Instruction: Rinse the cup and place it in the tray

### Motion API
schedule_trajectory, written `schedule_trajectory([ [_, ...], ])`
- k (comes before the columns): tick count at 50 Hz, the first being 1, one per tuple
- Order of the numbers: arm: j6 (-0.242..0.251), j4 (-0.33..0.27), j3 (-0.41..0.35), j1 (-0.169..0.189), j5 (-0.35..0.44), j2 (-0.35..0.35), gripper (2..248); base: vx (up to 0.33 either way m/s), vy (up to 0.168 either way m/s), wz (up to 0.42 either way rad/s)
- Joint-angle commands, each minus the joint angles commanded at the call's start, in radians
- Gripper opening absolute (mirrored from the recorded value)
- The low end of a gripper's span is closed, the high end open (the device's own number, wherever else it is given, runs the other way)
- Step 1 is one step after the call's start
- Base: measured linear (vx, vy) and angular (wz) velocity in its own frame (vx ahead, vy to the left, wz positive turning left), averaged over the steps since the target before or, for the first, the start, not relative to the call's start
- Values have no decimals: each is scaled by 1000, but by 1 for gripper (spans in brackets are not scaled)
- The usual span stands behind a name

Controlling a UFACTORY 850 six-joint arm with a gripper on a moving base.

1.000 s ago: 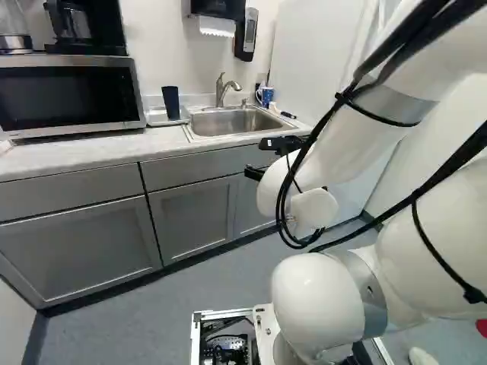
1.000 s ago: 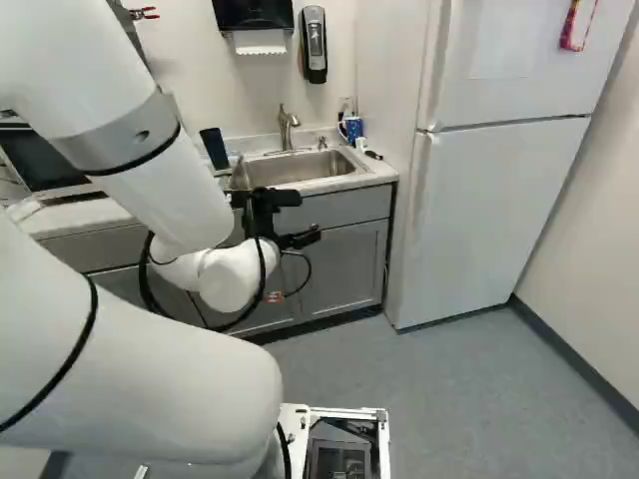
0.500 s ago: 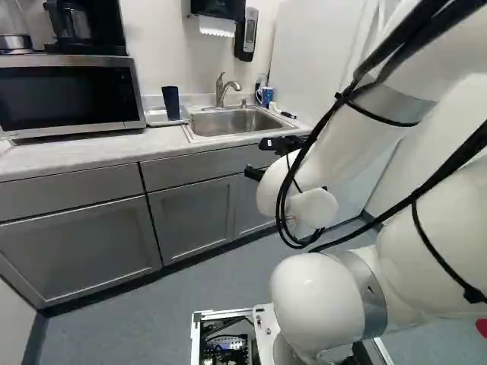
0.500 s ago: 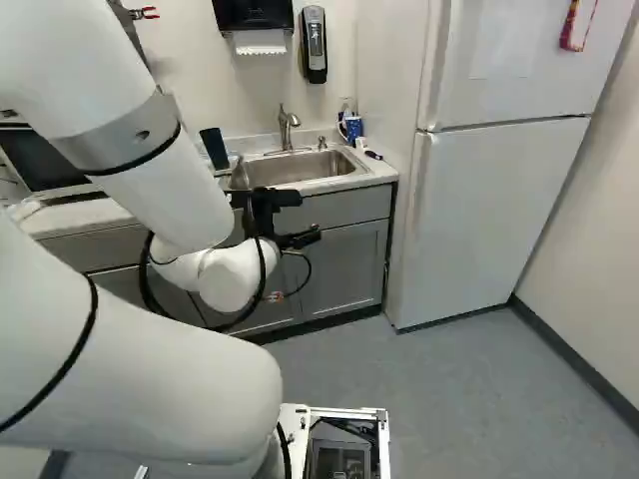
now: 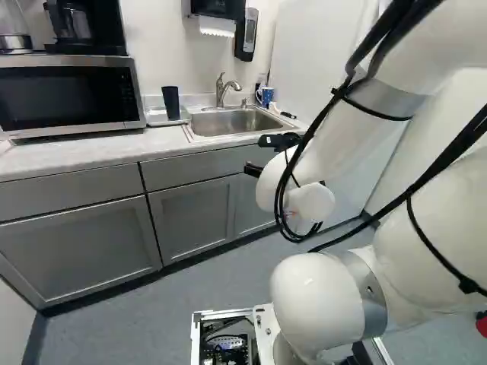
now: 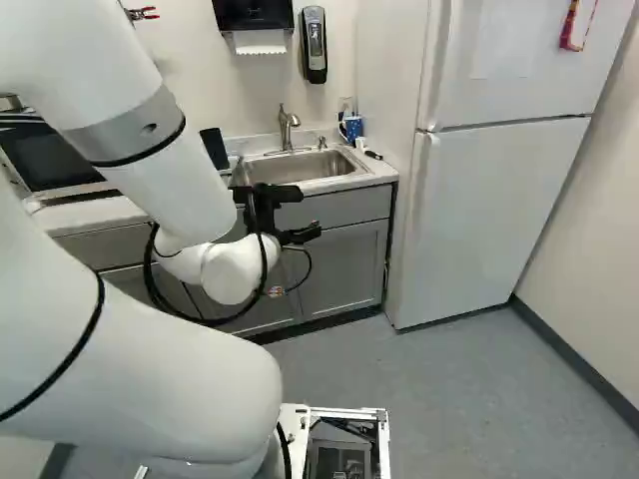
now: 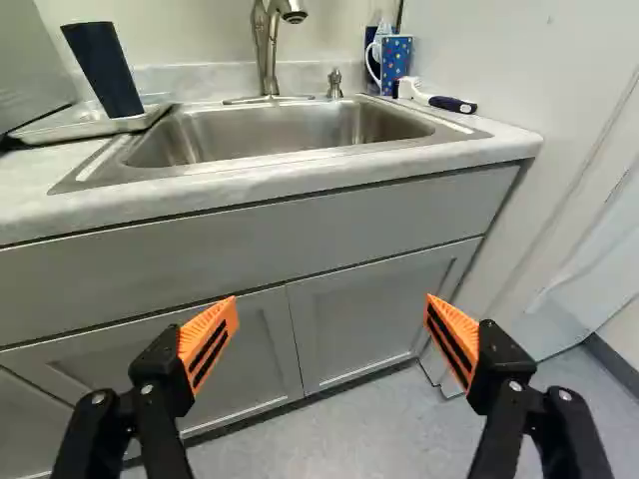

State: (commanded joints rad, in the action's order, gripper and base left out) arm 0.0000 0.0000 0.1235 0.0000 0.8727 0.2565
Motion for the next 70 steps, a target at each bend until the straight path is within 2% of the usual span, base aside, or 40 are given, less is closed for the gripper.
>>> schedule_trajectory([
  [27, 0, 0, 41, 0, 0, 32, 247, 0, 0, 0],
  [70, 0, 0, 155, 0, 0, 20, 247, 0, 0, 0],
])
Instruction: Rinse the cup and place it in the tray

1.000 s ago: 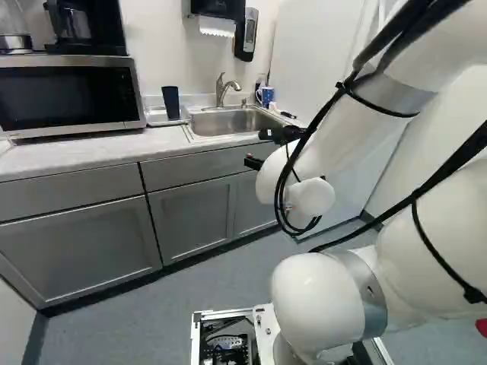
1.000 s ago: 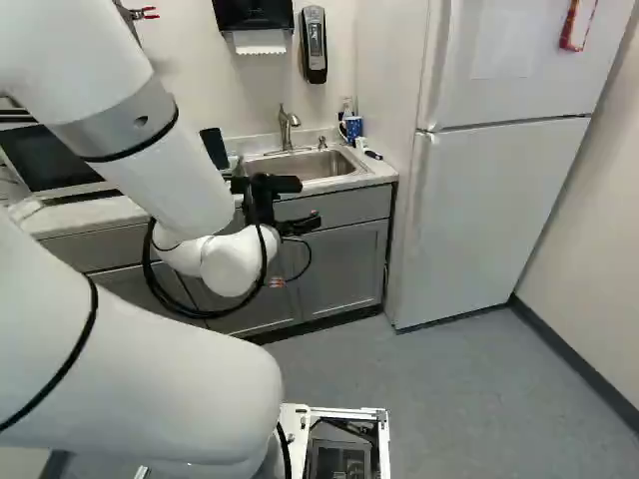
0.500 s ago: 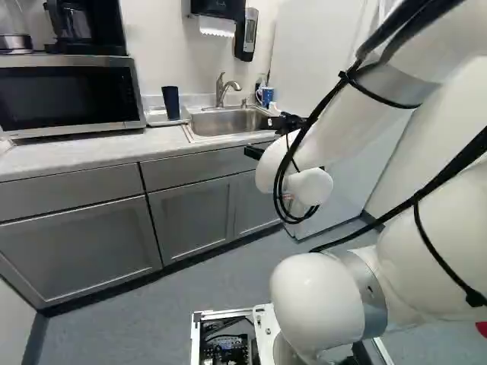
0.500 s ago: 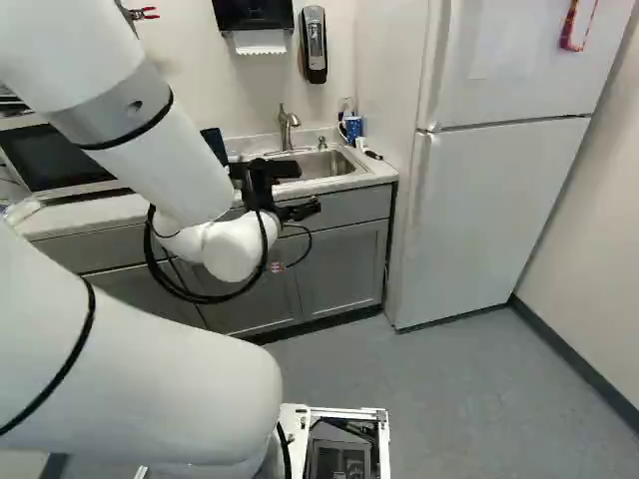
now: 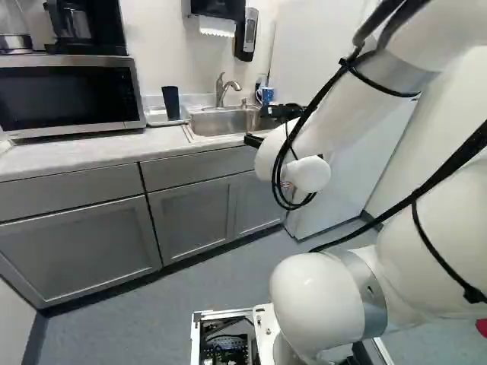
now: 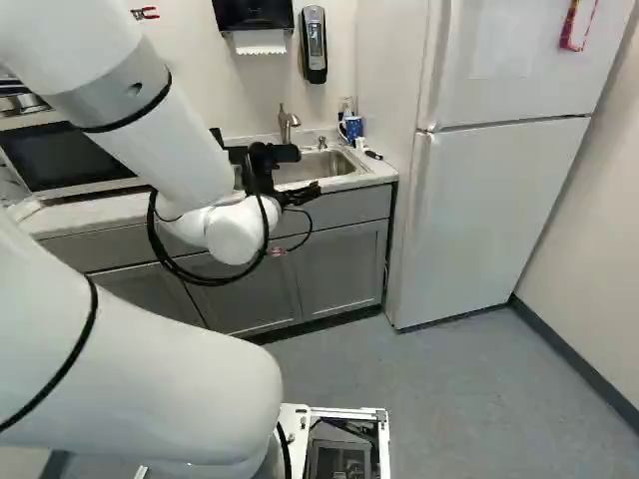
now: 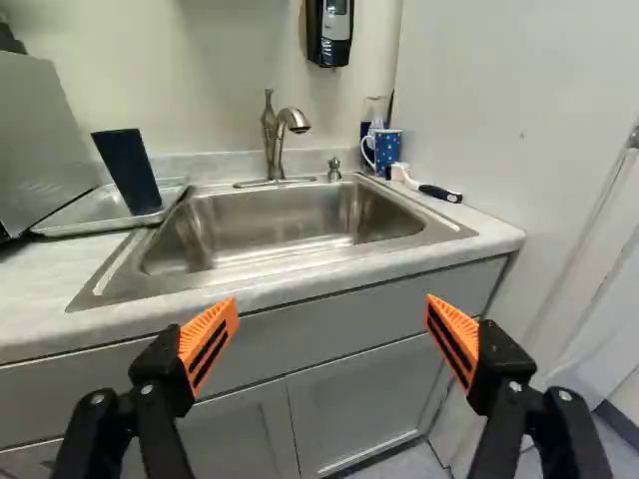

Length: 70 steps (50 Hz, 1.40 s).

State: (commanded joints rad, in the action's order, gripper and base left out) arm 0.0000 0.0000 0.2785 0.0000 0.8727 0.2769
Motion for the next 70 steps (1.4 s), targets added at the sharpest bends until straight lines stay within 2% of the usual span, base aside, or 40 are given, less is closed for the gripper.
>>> schedule_trajectory([
  [54, 0, 0, 140, 0, -1, -19, 247, 0, 0, 0],
  [70, 0, 0, 183, 0, -33, -27, 247, 0, 0, 0],
])
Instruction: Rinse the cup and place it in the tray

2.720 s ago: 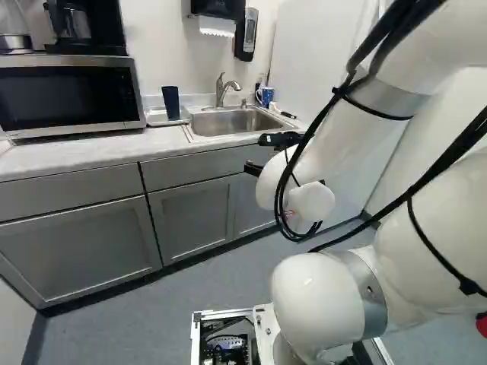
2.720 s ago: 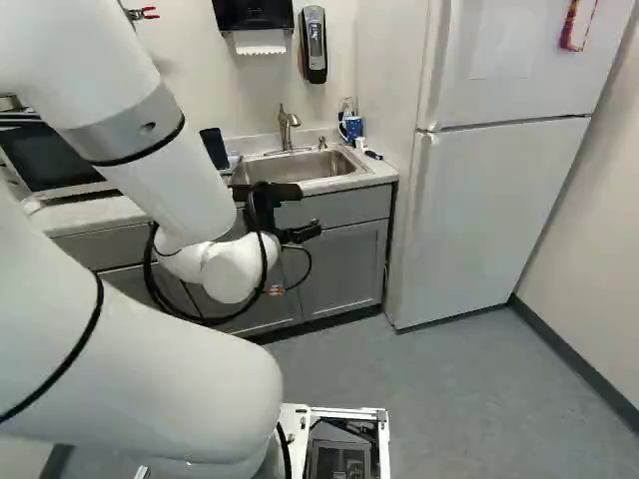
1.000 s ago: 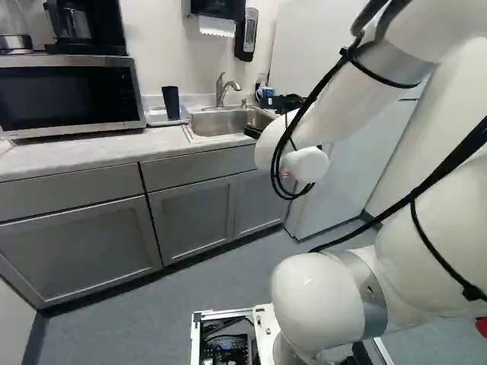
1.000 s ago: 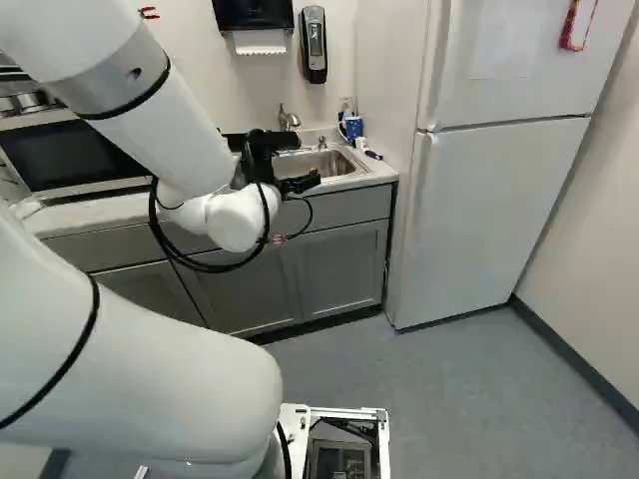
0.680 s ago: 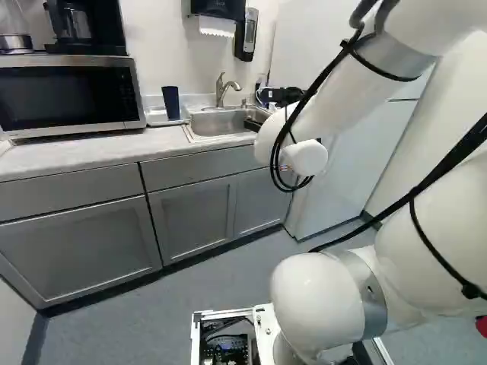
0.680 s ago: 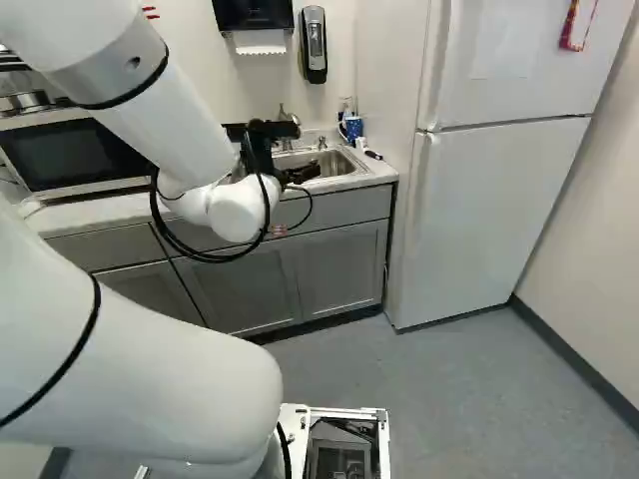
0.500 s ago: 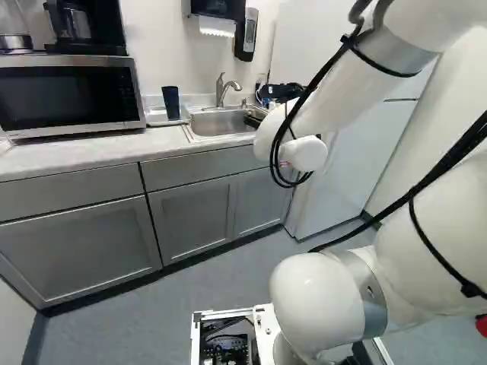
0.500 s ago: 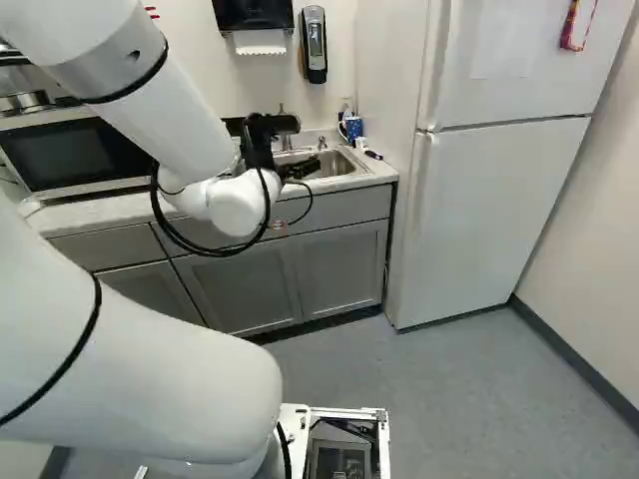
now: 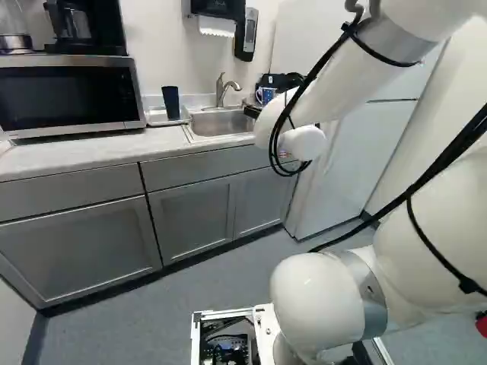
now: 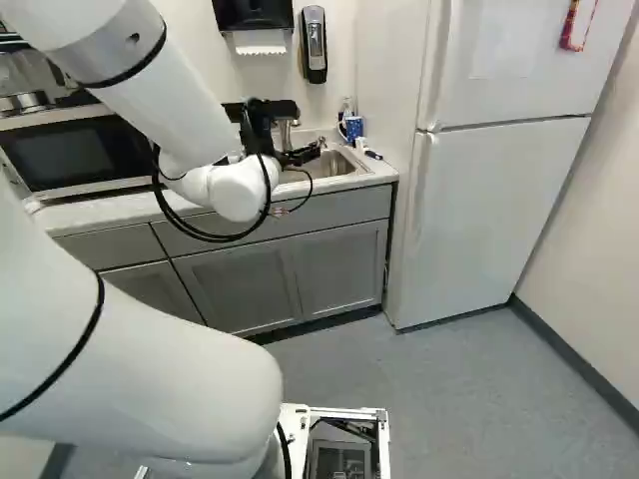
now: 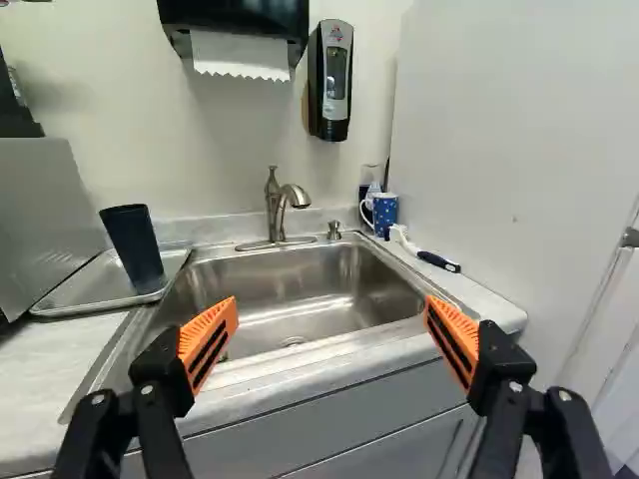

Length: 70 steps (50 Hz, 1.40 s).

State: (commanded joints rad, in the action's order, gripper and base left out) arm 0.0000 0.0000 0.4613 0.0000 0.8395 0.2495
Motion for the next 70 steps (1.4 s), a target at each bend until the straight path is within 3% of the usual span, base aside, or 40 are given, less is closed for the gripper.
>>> schedule_trajectory([
  [70, 0, 0, 176, 0, -174, -27, 247, 0, 0, 0],
])
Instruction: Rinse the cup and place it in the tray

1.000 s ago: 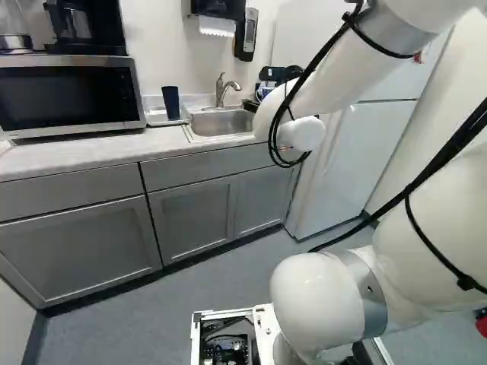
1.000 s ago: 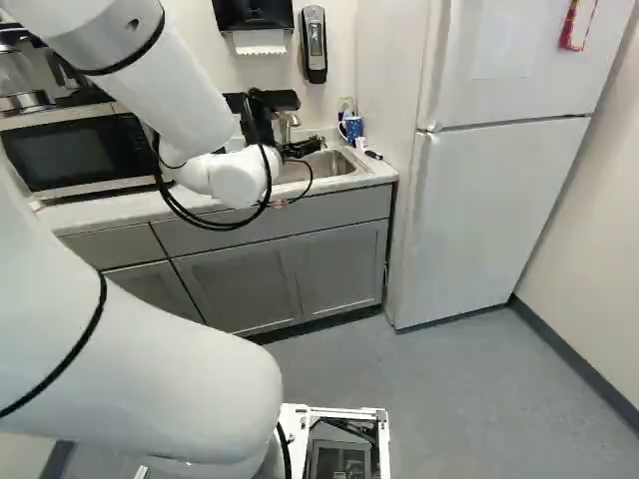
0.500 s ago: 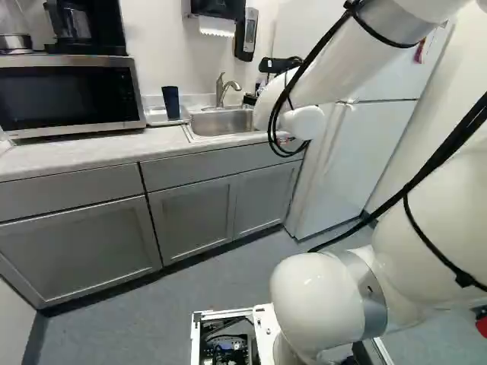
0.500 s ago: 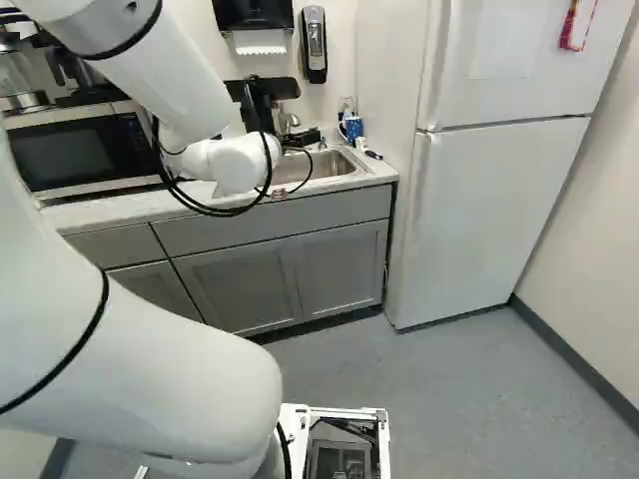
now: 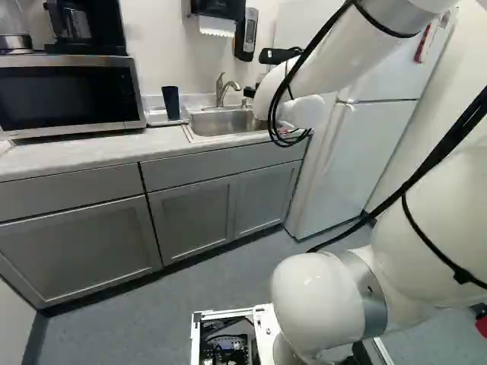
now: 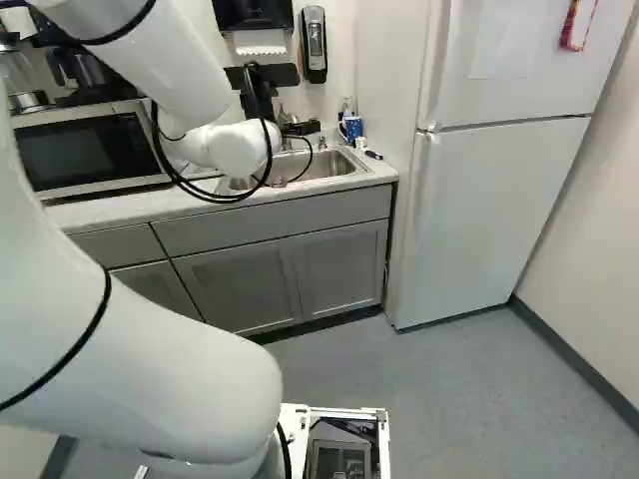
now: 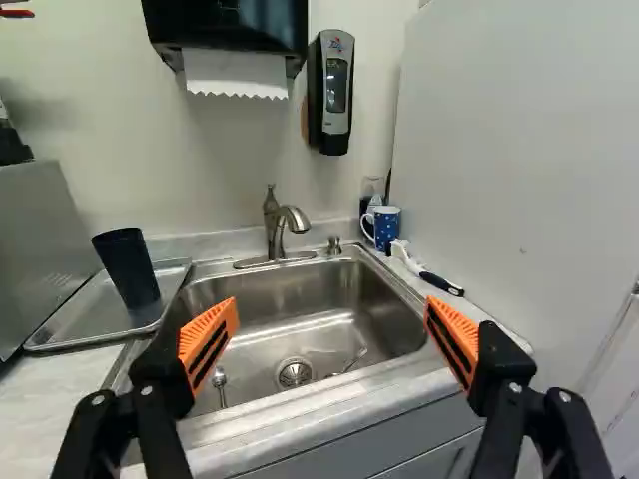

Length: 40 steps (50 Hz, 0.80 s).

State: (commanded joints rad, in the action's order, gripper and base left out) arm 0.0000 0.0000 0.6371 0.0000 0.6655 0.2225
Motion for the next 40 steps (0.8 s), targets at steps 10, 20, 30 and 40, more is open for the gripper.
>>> schedule_trajectory([
  [10, 0, 0, 25, 0, -21, -5, 247, 0, 0, 0],
  [20, 0, 0, 51, 0, -41, -10, 247, 0, 0, 0],
  [30, 0, 0, 77, 0, -60, -16, 247, 0, 0, 0],
  [40, 0, 0, 104, 0, -80, -22, 247, 0, 0, 0],
])
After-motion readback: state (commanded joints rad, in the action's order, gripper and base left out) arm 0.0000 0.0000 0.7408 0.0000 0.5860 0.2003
